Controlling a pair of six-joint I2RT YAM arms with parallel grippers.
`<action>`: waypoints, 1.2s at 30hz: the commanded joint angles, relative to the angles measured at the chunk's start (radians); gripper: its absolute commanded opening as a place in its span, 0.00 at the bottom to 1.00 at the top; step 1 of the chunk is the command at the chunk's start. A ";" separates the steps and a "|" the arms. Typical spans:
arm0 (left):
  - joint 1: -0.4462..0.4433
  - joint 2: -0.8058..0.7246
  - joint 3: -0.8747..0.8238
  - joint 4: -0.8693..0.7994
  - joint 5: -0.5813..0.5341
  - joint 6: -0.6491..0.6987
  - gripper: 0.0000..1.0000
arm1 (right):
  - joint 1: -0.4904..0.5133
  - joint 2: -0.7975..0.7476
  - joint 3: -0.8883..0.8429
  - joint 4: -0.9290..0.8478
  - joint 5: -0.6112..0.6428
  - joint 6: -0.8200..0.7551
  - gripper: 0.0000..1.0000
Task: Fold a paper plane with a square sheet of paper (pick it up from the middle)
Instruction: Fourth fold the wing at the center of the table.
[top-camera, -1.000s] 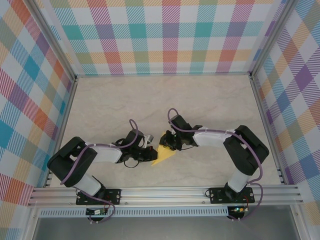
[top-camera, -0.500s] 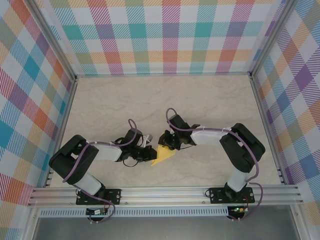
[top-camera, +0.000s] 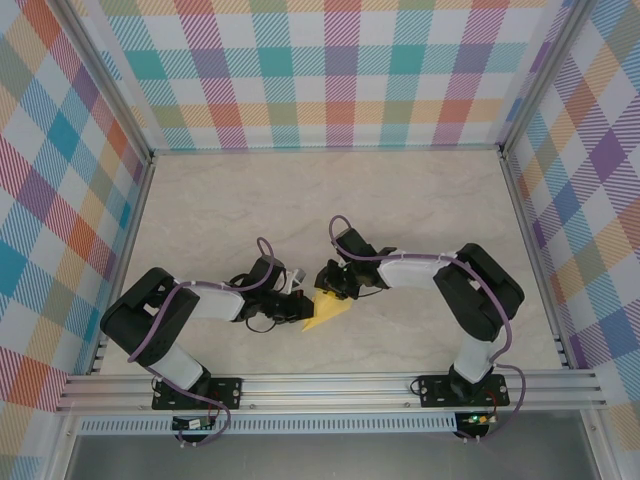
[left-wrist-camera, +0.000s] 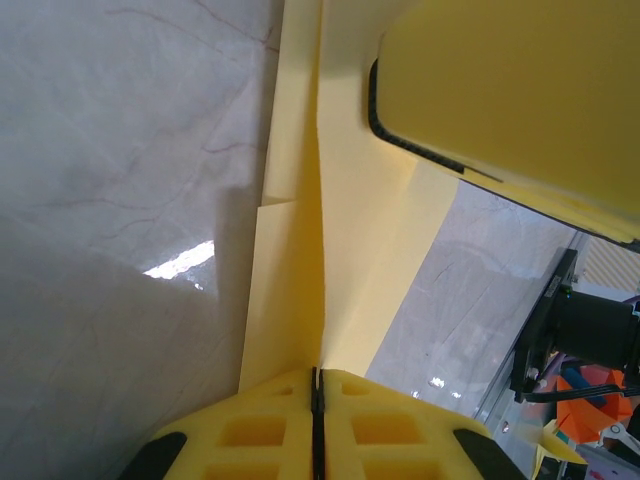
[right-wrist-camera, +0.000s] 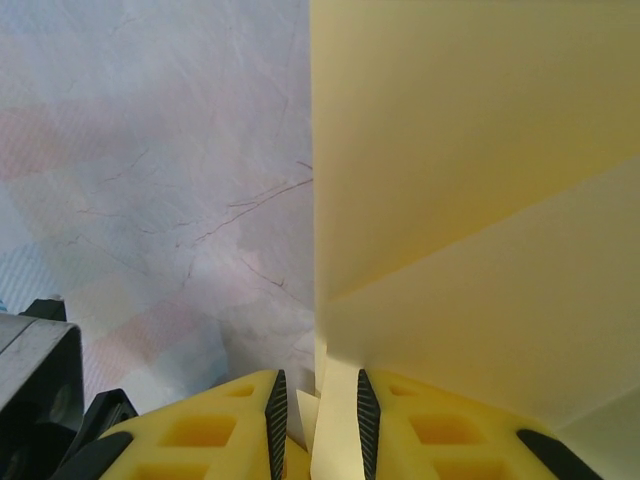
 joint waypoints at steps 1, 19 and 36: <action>0.008 0.024 0.011 0.005 -0.011 0.001 0.09 | 0.005 0.019 0.022 -0.006 -0.007 0.003 0.28; 0.017 0.023 -0.004 0.030 -0.010 -0.026 0.08 | 0.005 0.027 0.030 0.010 -0.021 -0.008 0.29; 0.031 0.014 -0.025 0.062 -0.005 -0.052 0.08 | 0.005 -0.034 0.013 0.013 0.019 -0.017 0.33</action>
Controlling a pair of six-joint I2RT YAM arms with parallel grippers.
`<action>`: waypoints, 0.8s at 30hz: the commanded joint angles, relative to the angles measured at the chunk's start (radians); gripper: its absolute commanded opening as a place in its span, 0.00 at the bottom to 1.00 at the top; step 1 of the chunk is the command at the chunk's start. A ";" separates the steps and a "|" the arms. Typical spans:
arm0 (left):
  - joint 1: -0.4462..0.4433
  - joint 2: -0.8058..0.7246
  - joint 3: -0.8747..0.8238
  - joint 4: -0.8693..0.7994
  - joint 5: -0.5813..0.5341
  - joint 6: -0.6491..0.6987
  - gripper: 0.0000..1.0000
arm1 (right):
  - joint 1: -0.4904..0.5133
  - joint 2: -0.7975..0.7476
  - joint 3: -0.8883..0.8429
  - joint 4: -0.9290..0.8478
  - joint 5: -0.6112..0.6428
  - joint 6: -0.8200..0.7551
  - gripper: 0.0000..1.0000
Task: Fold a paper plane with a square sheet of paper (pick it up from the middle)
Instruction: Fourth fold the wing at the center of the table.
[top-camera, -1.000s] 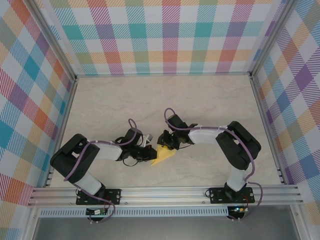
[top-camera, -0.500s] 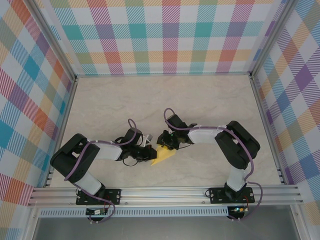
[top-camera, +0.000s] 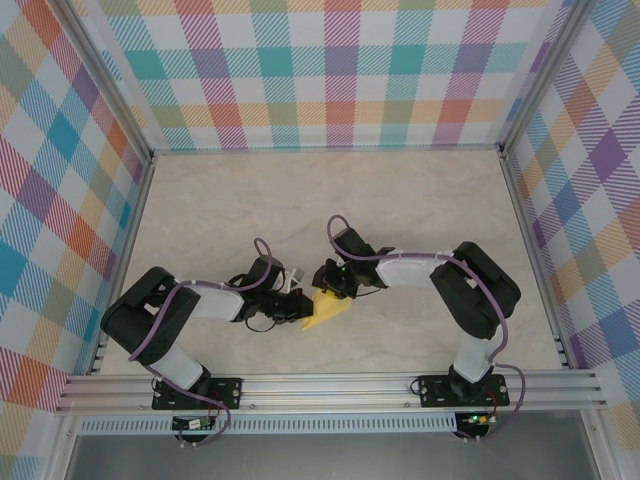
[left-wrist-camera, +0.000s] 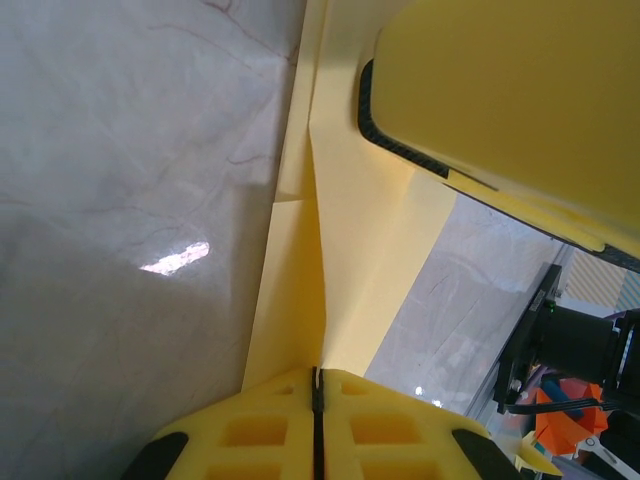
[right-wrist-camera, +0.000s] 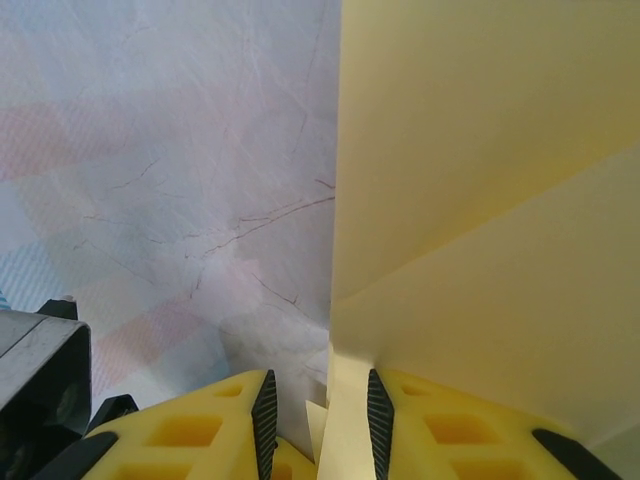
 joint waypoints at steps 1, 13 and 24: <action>0.018 0.009 -0.016 0.034 -0.013 -0.002 0.08 | 0.005 -0.058 0.004 -0.022 0.036 -0.017 0.33; 0.018 0.013 -0.011 0.027 -0.015 0.002 0.08 | 0.005 -0.004 0.022 -0.022 -0.001 -0.013 0.34; 0.018 0.008 -0.016 0.019 -0.021 0.006 0.09 | 0.005 0.038 0.029 -0.030 0.005 -0.013 0.34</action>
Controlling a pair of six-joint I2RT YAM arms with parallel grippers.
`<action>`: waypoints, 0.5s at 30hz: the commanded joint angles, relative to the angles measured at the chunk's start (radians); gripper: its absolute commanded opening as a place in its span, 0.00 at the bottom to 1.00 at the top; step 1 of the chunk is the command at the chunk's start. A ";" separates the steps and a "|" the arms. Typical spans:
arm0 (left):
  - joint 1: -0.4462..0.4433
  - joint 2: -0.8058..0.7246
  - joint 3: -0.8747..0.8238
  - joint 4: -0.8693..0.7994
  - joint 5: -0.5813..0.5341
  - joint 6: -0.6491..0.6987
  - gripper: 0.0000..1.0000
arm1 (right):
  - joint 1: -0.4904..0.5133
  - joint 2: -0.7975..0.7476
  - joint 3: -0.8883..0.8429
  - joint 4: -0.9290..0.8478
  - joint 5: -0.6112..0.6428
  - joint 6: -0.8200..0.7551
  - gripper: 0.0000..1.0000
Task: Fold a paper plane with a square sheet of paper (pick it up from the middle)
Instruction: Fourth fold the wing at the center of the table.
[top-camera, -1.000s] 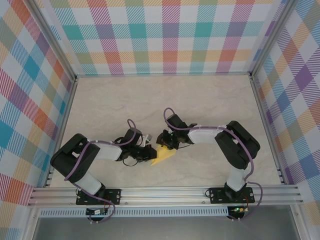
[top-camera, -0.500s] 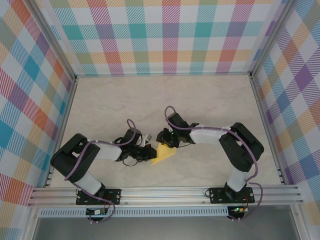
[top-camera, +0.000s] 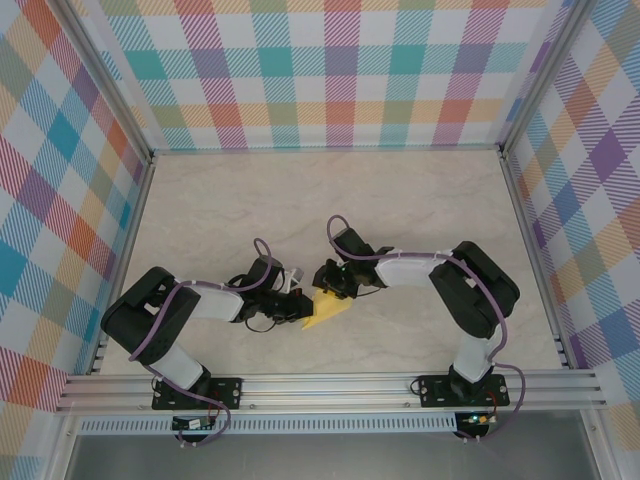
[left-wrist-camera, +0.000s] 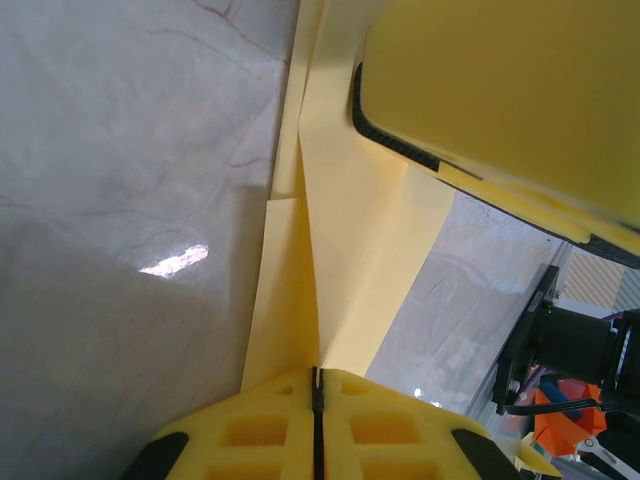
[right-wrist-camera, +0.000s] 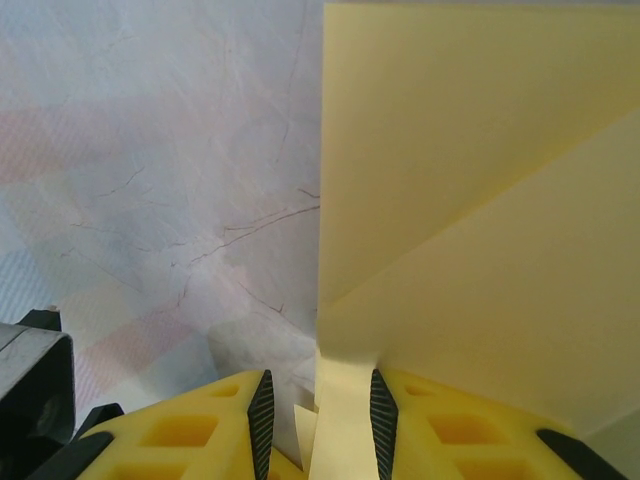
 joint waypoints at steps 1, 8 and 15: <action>0.017 0.005 -0.007 -0.008 -0.025 0.012 0.10 | 0.005 0.028 0.020 -0.016 -0.010 -0.004 0.34; 0.018 -0.035 -0.009 -0.082 -0.027 0.043 0.19 | 0.005 0.043 0.009 -0.039 -0.004 -0.001 0.33; 0.017 -0.100 -0.012 -0.179 -0.035 0.089 0.23 | 0.005 0.044 0.001 -0.046 -0.002 -0.001 0.33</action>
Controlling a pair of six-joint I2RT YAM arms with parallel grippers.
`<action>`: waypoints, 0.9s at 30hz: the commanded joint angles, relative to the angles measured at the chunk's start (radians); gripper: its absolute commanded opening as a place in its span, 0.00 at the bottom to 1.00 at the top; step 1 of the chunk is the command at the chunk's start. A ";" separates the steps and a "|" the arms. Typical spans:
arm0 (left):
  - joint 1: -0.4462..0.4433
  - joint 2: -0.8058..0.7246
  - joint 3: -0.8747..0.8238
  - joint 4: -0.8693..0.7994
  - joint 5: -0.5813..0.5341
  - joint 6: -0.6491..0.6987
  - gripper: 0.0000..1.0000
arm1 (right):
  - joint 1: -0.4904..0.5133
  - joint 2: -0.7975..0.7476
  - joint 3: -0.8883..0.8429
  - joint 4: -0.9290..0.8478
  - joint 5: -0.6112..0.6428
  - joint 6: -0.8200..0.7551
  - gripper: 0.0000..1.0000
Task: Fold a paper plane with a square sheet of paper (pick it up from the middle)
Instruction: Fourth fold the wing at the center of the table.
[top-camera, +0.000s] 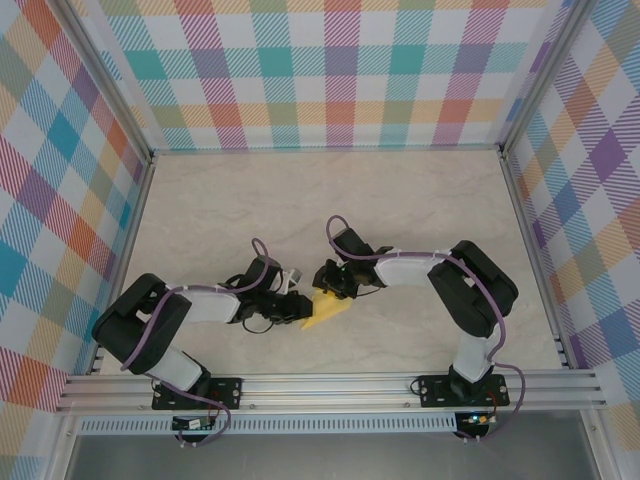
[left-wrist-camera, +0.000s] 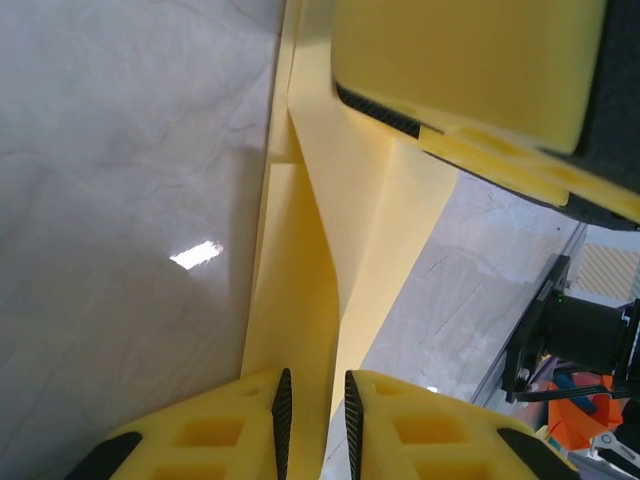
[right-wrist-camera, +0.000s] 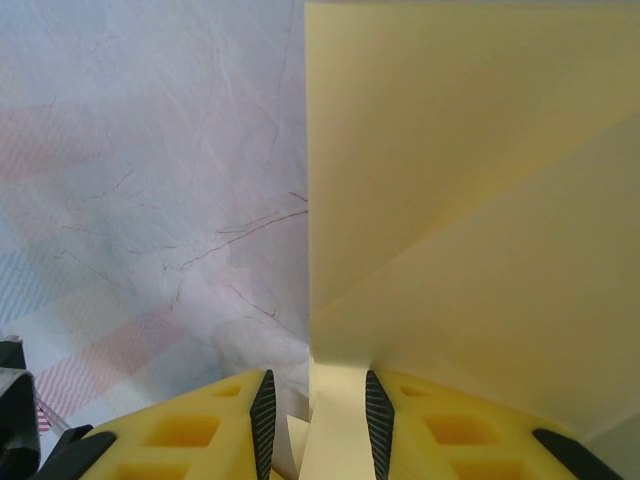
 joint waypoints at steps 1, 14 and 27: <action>0.017 -0.033 -0.008 -0.090 -0.020 0.051 0.24 | 0.005 0.037 -0.002 -0.041 0.002 -0.002 0.33; 0.017 0.019 0.010 -0.137 -0.031 0.086 0.13 | 0.005 0.033 -0.013 -0.040 0.007 0.002 0.33; 0.017 -0.022 -0.003 -0.194 -0.028 0.101 0.16 | 0.005 0.036 -0.022 -0.046 0.015 0.008 0.33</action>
